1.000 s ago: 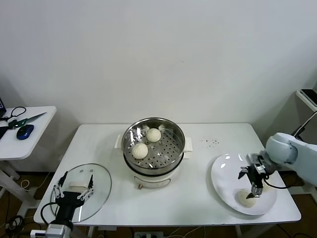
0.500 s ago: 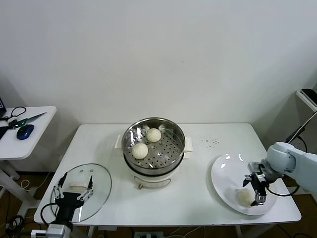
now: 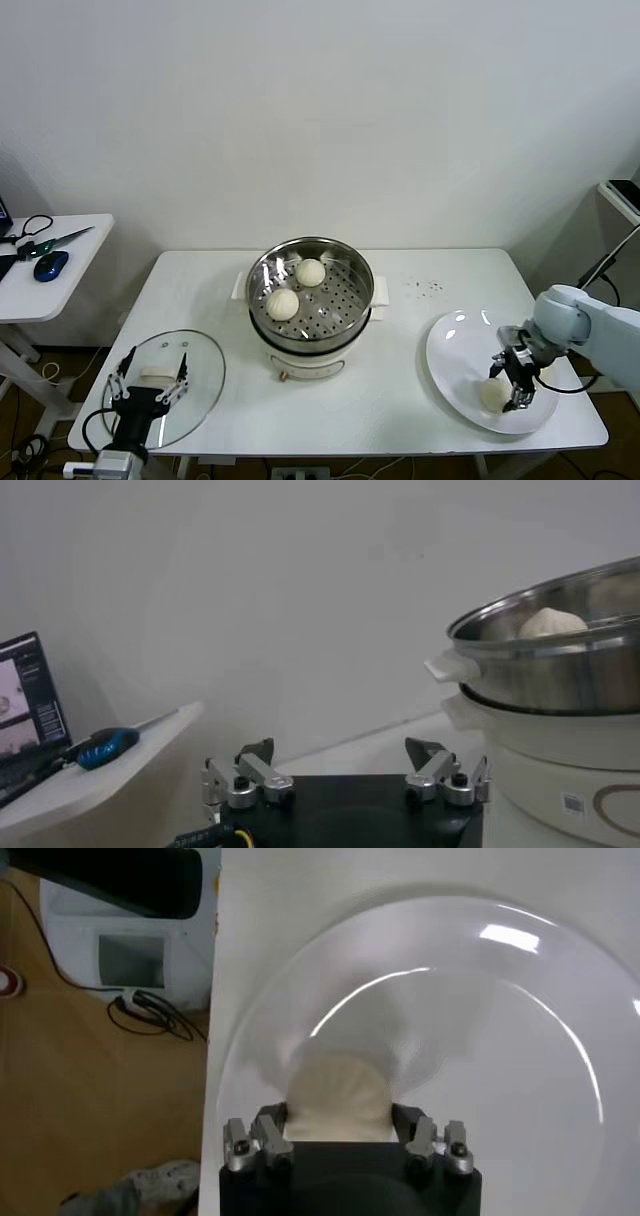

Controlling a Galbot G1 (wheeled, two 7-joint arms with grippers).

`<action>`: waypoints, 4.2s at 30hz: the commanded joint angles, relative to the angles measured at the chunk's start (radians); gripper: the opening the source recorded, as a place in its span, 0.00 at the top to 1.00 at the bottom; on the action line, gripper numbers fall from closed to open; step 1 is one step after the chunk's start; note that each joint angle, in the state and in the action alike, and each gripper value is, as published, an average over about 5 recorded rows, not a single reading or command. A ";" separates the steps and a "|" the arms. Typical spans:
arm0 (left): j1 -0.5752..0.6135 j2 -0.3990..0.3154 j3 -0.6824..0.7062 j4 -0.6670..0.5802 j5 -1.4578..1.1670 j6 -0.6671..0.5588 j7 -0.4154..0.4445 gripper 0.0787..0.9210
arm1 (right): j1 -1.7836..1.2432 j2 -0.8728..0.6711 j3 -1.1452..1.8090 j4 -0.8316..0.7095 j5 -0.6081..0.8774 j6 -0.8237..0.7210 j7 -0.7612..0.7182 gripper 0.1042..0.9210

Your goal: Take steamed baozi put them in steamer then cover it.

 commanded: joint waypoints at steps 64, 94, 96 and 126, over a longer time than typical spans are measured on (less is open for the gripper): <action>0.019 0.012 -0.013 0.004 -0.028 -0.006 0.007 0.12 | 0.489 0.975 -0.329 -0.157 -0.217 0.783 -0.098 0.27; 0.026 0.013 -0.013 -0.015 -0.010 -0.006 0.005 0.12 | 0.783 0.531 -0.400 -0.108 0.100 0.360 0.058 0.12; 0.025 0.012 -0.009 -0.015 -0.006 -0.007 0.005 0.12 | 0.783 0.455 -0.419 -0.102 0.175 0.260 0.060 0.12; 0.042 0.005 -0.002 -0.029 0.024 0.002 0.006 0.12 | -0.118 -0.048 0.193 -0.194 -0.158 0.129 -0.016 0.12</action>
